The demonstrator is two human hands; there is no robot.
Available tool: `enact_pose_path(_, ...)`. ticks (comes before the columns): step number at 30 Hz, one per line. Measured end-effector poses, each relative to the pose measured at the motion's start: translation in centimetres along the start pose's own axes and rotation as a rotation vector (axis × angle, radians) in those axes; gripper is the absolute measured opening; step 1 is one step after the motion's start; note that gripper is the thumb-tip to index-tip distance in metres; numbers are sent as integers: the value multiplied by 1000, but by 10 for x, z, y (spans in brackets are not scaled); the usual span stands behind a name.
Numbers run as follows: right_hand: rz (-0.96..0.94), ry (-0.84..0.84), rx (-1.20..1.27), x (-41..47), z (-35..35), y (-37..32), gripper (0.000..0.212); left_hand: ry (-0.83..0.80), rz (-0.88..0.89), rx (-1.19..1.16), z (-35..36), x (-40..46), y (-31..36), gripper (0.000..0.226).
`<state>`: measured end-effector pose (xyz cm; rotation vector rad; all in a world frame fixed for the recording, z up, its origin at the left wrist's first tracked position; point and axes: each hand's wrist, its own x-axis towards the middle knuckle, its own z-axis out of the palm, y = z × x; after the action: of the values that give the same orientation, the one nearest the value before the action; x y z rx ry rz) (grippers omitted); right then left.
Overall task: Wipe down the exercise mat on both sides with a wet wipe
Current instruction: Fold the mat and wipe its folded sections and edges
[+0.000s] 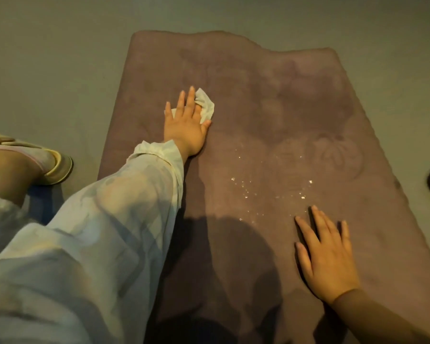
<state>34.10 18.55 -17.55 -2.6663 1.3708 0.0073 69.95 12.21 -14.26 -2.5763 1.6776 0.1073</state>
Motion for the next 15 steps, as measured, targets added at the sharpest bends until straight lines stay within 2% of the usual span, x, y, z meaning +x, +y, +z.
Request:
enact_pose_path(2,-3,1,0,0,2,0,54,58,191,-41,-3,-1,-9,50)
enact_pose_path(4,-5,10,1,0,2,0,54,8,351,-56,-2,-8,-18,48)
enact_pose_path(6,-7,19,7,-1,2,-1,54,-52,409,-32,0,-16,-30,49)
enact_pose_path(9,-4,20,23,-1,1,-1,55,-94,385,-11,0,-33,-54,52)
enact_pose_path(15,-1,7,31,-3,2,-3,58,-118,194,-30,10,-108,-93,53)
